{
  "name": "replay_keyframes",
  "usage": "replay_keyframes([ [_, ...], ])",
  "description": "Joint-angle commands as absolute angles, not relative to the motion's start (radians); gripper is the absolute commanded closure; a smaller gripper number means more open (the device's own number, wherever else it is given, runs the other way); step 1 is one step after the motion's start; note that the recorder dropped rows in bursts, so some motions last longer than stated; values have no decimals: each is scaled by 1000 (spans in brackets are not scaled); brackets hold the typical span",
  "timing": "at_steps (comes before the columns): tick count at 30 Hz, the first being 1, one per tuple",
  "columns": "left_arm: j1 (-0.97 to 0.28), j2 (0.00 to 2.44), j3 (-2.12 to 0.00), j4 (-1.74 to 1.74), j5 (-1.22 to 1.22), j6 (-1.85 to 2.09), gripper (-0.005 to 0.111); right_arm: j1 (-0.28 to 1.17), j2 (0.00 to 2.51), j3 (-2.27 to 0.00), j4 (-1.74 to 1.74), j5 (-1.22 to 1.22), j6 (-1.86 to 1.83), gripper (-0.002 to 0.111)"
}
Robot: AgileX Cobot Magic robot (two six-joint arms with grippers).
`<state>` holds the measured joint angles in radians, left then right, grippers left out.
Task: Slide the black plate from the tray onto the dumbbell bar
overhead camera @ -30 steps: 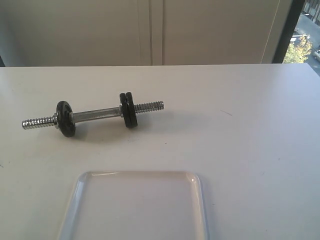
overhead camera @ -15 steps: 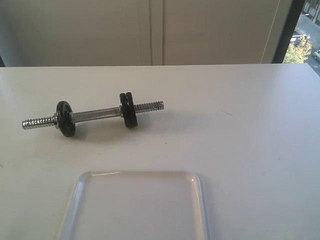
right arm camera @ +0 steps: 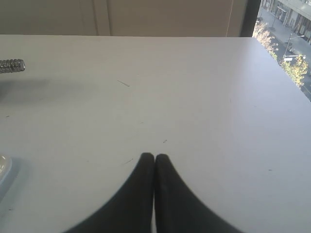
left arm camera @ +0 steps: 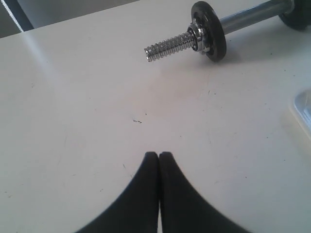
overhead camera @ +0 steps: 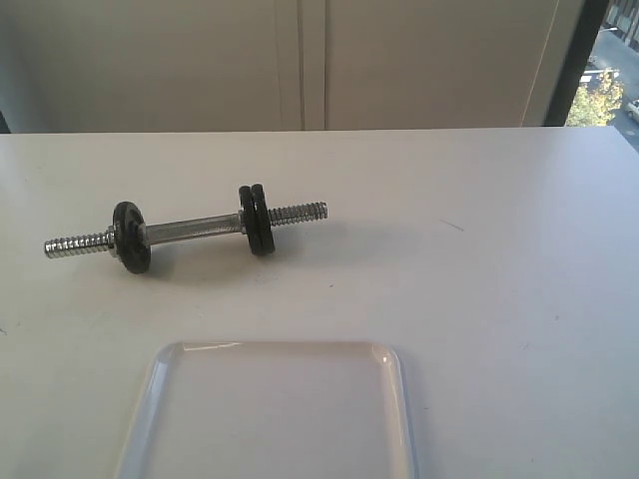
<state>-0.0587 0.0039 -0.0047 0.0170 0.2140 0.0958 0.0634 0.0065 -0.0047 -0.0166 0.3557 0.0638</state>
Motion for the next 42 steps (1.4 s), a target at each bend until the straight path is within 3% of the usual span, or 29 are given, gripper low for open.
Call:
replay_keyframes([
  [1, -41, 0, 0, -43, 218, 101, 107, 58, 0, 0, -16, 340, 65, 108],
  [10, -9, 0, 0, -43, 218, -100, 107, 58, 0, 0, -16, 340, 65, 108],
  [42, -9, 0, 0, -43, 209, -98, 107, 58, 0, 0, -16, 340, 65, 108],
])
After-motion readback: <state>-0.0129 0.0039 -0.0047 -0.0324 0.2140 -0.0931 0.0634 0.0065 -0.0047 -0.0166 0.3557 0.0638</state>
